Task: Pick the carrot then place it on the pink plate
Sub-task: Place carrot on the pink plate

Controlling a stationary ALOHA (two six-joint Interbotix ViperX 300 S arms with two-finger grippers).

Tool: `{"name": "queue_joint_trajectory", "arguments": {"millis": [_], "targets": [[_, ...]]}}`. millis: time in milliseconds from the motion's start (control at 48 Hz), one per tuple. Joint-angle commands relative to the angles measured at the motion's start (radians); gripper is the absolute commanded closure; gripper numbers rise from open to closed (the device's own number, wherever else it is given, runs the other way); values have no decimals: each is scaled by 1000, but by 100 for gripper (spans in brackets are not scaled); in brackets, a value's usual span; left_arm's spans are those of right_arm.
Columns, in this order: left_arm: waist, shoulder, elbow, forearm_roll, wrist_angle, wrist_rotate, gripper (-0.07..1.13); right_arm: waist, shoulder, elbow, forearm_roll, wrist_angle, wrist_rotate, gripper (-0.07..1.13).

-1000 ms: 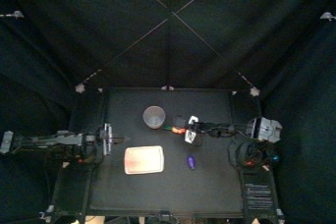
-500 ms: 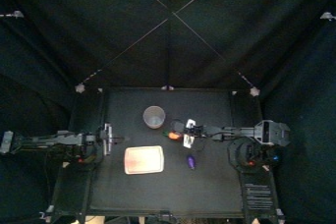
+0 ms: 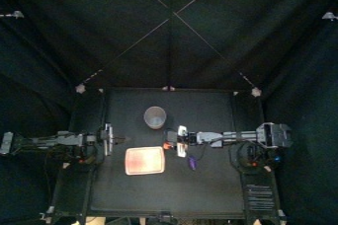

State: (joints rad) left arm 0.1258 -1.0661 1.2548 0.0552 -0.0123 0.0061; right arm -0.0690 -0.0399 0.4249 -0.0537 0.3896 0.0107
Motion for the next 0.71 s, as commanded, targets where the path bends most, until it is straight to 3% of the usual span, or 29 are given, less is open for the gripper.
{"name": "queue_joint_trajectory", "arguments": {"millis": [21,708], "targets": [[3,2,-17,2,-5,2,109,12,-3,-87,-3,28,-5,32],[5,-20,-20,0,29,2,109,172,353,-428,-14,37,-6,29]]}}
